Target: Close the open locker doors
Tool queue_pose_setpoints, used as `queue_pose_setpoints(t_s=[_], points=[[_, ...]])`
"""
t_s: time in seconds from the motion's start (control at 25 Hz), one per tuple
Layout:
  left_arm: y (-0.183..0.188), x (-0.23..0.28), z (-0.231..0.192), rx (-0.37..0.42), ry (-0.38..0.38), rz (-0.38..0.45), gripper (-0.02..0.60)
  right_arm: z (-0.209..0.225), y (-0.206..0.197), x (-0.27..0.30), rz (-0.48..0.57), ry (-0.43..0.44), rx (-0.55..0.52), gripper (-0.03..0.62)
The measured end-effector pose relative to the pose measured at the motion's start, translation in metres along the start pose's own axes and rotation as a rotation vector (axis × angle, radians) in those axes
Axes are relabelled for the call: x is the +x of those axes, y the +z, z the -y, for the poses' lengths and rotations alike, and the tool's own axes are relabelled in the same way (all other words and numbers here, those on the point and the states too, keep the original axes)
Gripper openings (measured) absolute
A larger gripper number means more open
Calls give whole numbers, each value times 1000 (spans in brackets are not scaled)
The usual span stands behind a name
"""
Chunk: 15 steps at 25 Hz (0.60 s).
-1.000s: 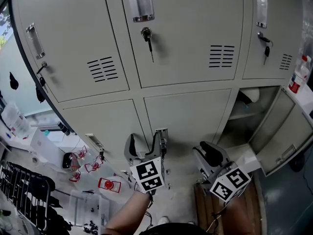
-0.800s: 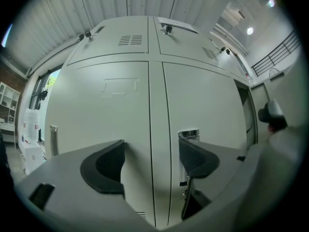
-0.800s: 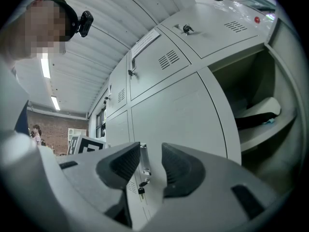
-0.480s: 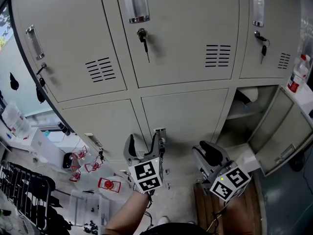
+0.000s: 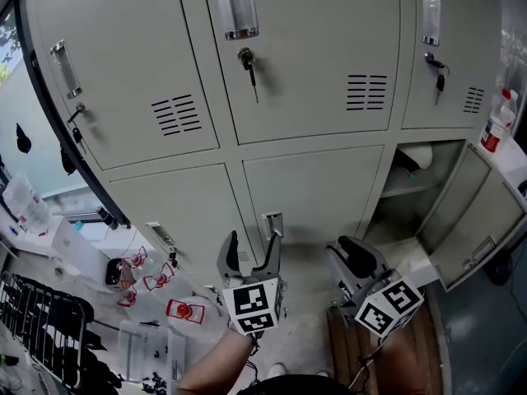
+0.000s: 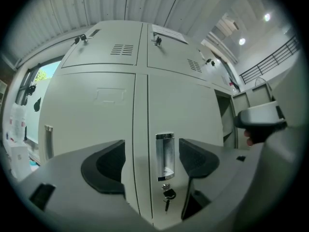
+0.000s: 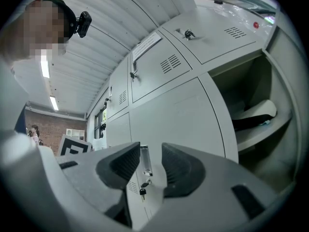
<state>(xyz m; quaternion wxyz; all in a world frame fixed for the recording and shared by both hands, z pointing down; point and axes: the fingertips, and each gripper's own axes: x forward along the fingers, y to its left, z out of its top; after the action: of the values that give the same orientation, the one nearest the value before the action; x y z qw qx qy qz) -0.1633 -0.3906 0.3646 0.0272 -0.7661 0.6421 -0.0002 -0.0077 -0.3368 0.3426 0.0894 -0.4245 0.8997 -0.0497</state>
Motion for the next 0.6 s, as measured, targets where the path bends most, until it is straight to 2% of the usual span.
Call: queue_pose_setpoints(t_s=[0.16, 0.36, 0.48, 0.6], points=[[5, -8, 18, -28, -89, 13, 341, 2, 1, -8, 4, -41, -10, 129], [7, -15, 49, -64, -249, -5, 339, 9, 3, -25, 18, -122, -19, 129], [12, -21, 72, -80, -372, 1, 339, 14, 7, -38, 35, -172, -22, 129], [17, -29, 103, -102, -536, 16, 339, 20, 10, -53, 52, -227, -26, 129]])
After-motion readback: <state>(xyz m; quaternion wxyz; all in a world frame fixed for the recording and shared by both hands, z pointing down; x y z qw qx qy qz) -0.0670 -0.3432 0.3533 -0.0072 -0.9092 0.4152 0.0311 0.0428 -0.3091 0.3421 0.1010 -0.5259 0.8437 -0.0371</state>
